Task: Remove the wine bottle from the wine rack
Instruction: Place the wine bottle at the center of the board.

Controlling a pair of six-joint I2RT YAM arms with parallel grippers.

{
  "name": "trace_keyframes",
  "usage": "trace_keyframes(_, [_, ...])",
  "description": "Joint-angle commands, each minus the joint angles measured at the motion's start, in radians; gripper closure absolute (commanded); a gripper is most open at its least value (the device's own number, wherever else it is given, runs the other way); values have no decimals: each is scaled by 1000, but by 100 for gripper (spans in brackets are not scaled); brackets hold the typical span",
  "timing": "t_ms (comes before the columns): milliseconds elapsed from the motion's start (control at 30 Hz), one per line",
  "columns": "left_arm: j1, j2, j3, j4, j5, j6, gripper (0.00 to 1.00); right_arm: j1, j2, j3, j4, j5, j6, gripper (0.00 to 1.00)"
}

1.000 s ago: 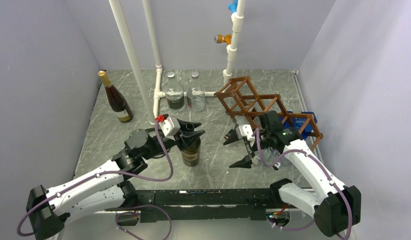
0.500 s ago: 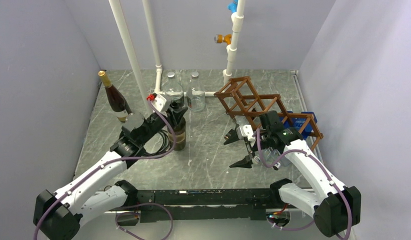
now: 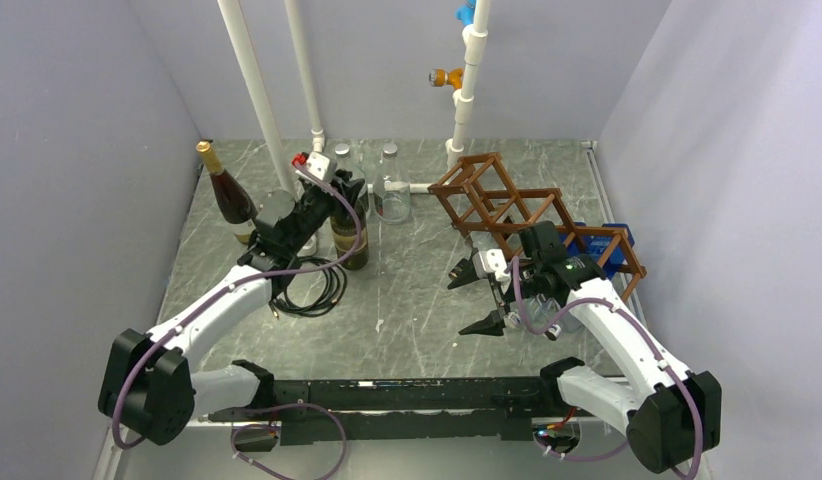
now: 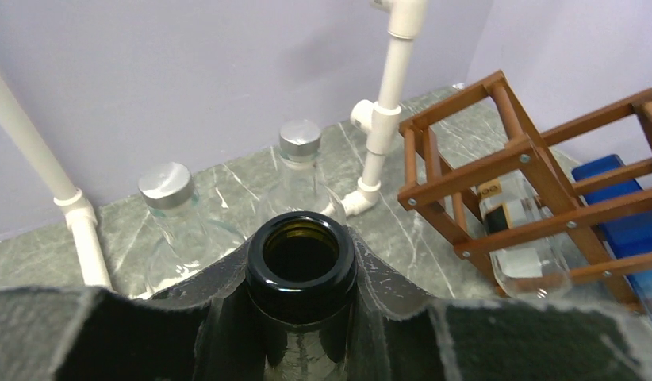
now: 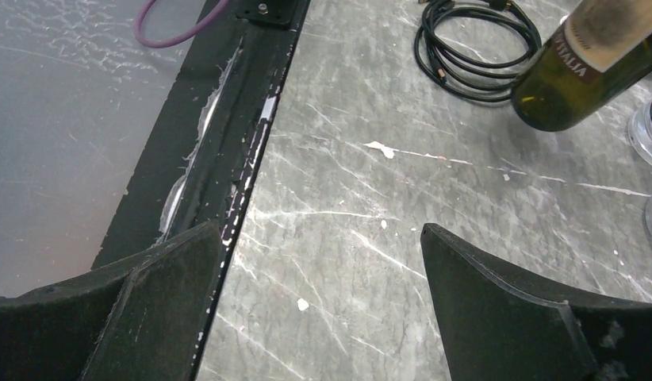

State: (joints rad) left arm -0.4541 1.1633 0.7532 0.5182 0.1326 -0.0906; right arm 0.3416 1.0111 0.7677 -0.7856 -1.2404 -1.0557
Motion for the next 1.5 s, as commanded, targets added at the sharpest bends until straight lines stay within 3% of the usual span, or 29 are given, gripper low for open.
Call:
trace_keyframes(0, [26, 29, 116, 190, 0, 3, 100, -6, 2, 27, 2, -41, -35, 1])
trace_keyframes(400, [63, 122, 140, 227, -32, 77, 100, -10, 9, 25, 2, -37, -36, 1])
trace_keyframes(1267, [147, 226, 151, 264, -19, 78, 100, -21, 20, 24, 0, -39, -40, 1])
trace_keyframes(1467, [147, 222, 125, 260, -55, 78, 74, -21, 21, 24, -1, -39, -41, 1])
